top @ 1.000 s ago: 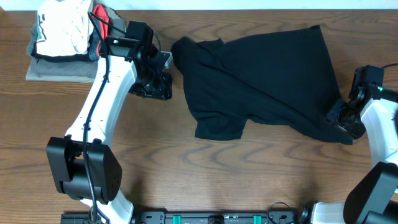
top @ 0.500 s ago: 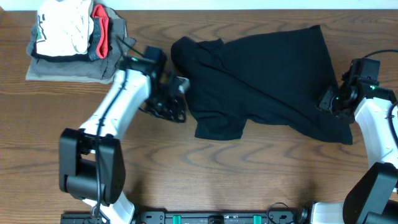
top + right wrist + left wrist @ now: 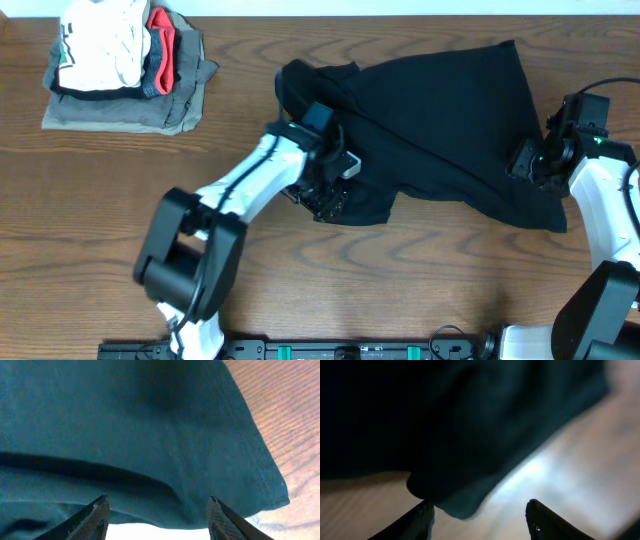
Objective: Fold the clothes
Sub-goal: 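Reach the left gripper to the shirt's lower left hem and grasp it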
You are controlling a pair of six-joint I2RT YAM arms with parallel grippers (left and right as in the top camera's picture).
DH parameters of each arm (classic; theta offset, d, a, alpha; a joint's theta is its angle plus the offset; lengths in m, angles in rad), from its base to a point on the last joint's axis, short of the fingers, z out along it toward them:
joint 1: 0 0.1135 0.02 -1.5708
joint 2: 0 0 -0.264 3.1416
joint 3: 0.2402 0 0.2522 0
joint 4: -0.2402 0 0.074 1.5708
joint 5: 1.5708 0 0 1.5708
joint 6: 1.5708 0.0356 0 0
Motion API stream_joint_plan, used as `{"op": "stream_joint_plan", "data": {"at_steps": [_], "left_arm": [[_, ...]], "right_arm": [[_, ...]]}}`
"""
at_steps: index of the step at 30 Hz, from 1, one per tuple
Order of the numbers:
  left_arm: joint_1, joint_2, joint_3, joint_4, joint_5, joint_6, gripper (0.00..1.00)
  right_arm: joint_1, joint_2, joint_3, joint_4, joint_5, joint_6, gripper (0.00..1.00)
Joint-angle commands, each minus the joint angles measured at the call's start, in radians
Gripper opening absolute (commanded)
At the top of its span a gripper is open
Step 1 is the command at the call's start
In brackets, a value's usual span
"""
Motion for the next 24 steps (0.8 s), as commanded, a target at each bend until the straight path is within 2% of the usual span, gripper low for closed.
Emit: {"op": "stream_joint_plan", "data": {"at_steps": [1,14,17,18,21,24], "left_arm": [[0.003,0.043,-0.003,0.011,-0.158,-0.086,0.61],[0.004,0.069,-0.003,0.054,-0.184,-0.132,0.59],[0.003,0.069,-0.003,0.033,-0.17,-0.166,0.42],[0.001,0.069,-0.003,0.016,-0.156,-0.166,0.3],[0.001,0.069,-0.003,-0.045,-0.107,-0.166,0.06],[0.001,0.068,-0.001,-0.106,-0.097,-0.175,0.06]], "right_arm": [[0.007,0.006,-0.003,-0.008,-0.002,-0.028,0.61],[0.007,0.006,-0.003,-0.014,0.003,-0.027,0.61],[0.007,0.006,-0.003,-0.01,0.003,-0.027,0.61],[0.007,0.006,-0.003,-0.009,0.004,-0.027,0.61],[0.007,0.006,-0.003,-0.005,0.004,-0.027,0.61],[0.007,0.006,-0.003,-0.005,0.004,-0.027,0.61]]}}
